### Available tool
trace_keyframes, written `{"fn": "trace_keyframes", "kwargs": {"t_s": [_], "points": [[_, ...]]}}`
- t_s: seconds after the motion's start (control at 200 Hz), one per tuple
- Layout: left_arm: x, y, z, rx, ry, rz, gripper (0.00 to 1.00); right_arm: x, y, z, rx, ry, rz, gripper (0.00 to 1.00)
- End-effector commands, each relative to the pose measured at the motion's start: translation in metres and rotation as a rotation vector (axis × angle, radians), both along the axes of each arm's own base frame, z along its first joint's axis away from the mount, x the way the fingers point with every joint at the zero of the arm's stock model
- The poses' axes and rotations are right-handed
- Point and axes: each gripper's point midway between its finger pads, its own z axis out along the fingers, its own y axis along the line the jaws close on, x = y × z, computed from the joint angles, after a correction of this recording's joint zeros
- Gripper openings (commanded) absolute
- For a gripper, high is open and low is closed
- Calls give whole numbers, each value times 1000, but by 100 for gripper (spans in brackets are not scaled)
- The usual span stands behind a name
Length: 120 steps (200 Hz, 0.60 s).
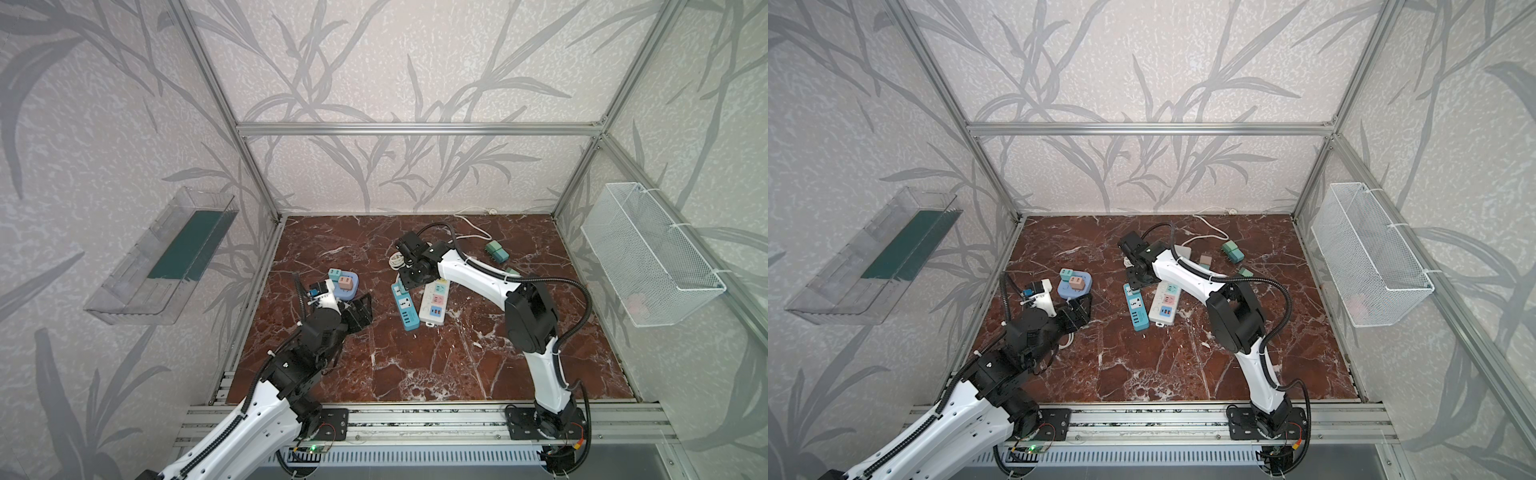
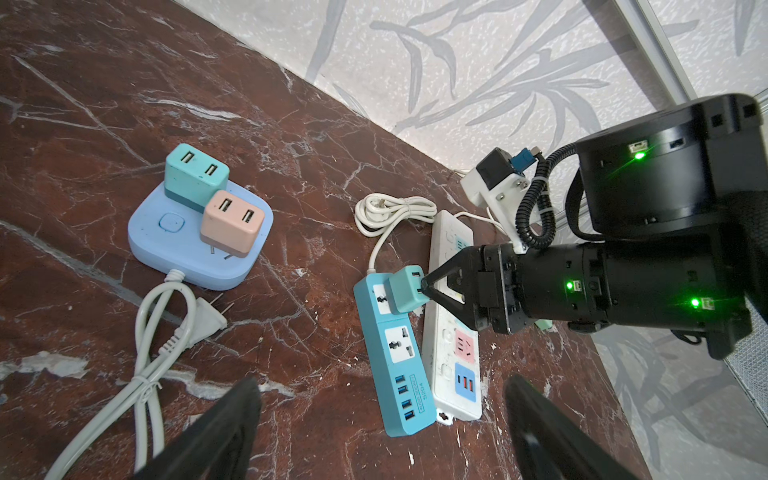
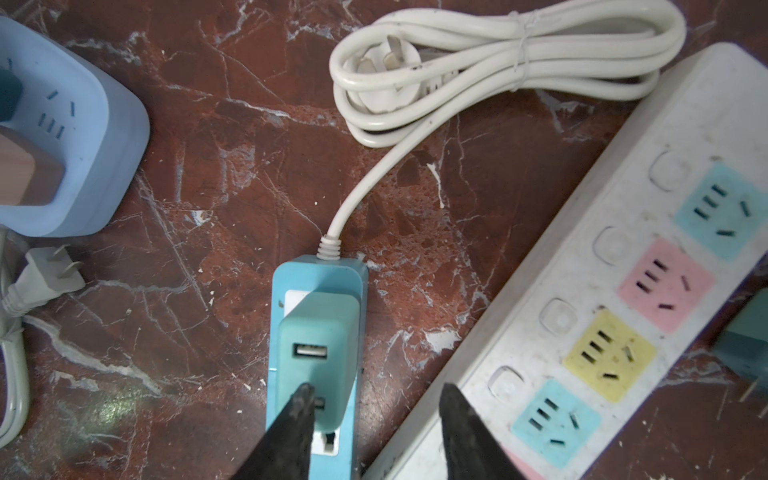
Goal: Insert the plug
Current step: 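Press the adapter in, open the right gripper and lift away, then move the right gripper to the loose adapters and grasp a teal adapter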
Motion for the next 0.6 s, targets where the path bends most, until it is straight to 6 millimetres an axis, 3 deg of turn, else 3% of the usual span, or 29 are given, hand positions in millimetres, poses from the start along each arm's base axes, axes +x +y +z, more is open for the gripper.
{"fn": "trace_keyframes", "kwargs": {"t_s": [0.0, 0.135, 0.285, 0.35, 0.475, 0.595], "points": [[2, -1, -1, -5, -7, -2, 92, 6, -26, 54, 12, -110, -50, 55], [3, -2, -7, 8, 4, -3, 92, 20, -81, 67, -9, -199, -192, 60], [5, -3, -13, 2, 9, -3, 90, 33, -150, 51, -34, -229, -361, 69], [6, -4, -13, -1, 8, -3, 90, 40, -171, 43, -37, -210, -414, 72], [8, -6, -11, -13, -7, -8, 90, 56, -190, 19, -16, -140, -474, 74], [9, -7, -13, -16, -14, -5, 90, 68, -197, -2, -7, -68, -510, 76]]}}
